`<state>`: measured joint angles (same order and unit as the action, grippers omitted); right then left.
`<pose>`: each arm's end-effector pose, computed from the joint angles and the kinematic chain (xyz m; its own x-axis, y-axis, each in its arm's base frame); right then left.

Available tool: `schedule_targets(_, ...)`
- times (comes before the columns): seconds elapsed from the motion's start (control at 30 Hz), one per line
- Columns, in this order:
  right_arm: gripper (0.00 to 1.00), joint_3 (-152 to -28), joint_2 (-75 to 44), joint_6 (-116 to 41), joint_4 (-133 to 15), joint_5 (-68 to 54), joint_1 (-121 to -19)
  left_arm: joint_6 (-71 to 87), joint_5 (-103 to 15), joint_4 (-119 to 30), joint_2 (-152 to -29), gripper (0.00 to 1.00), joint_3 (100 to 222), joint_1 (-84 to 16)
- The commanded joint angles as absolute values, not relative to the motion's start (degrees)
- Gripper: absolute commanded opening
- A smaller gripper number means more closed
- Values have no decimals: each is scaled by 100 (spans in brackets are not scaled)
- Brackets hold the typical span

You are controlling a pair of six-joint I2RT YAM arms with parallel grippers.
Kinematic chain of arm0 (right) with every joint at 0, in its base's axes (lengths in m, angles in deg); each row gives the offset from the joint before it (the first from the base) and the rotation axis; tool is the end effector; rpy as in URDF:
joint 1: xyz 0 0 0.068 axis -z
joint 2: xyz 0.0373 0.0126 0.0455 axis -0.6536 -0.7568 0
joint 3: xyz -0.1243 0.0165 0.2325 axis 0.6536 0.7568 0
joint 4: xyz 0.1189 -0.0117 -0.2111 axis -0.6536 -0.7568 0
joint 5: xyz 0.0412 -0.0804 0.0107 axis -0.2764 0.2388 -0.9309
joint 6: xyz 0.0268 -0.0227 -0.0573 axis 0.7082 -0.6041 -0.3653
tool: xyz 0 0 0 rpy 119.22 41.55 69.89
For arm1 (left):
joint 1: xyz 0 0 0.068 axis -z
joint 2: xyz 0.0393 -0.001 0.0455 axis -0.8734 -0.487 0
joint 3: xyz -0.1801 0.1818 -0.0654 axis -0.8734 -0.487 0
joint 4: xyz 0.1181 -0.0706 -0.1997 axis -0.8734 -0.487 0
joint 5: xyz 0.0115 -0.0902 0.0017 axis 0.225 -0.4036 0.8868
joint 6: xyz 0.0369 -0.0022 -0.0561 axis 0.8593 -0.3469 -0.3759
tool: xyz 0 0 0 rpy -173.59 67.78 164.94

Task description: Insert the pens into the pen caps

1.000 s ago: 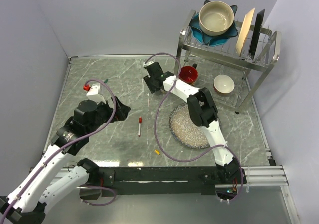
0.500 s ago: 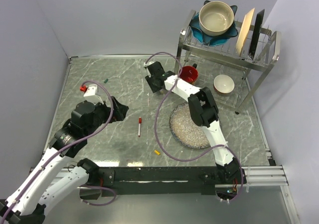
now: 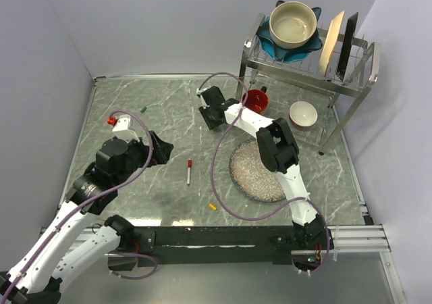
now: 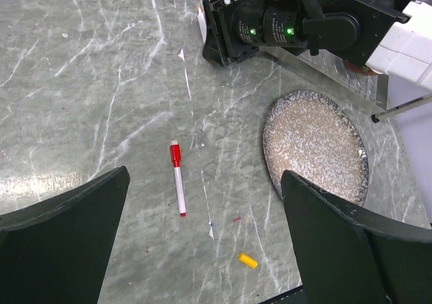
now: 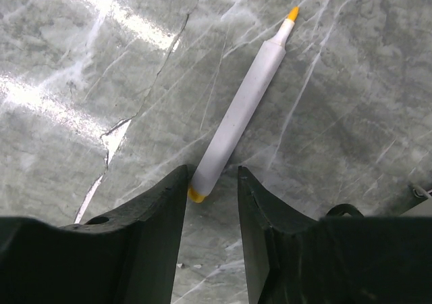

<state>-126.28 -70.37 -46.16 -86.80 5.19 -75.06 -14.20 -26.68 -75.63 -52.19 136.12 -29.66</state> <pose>0.4251 0.2840 0.1520 -0.6383 -0.4709 -0.6090 -0.5374 0.8390 -0.0855 0.1311 -0.0698 0.3237 -0.4489 -0.3685 -0.8141 0.1659 0.8608 -0.4812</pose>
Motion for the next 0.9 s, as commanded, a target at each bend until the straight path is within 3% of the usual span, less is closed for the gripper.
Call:
schedule_targets(0.0, 42, -12619, -6716, -4285, -8744, 534, -7404, -1375, -2598, -7481, -5125, 99, 13600, -2939)
schedule_targets(0.23, 36, -12866, -6962, -4162, -8867, 674, -7439, -1366, -2651, -7446, -5073, 100, 13565, -2939)
schedule_targets(0.47, 10, -12709, -6849, -4091, -8833, 543, -7448, -1331, -2695, -7419, -5046, 99, 13530, -2939)
schedule_targets(0.63, 0, -11585, -6148, -3838, -8229, 375, -7807, -1620, -2449, -7595, -5222, 99, 13556, -2939)
schedule_targets(0.87, 0, -9599, -4969, -2932, -7085, 621, -8326, -2491, -3221, -7183, -5441, 99, 13013, -2939)
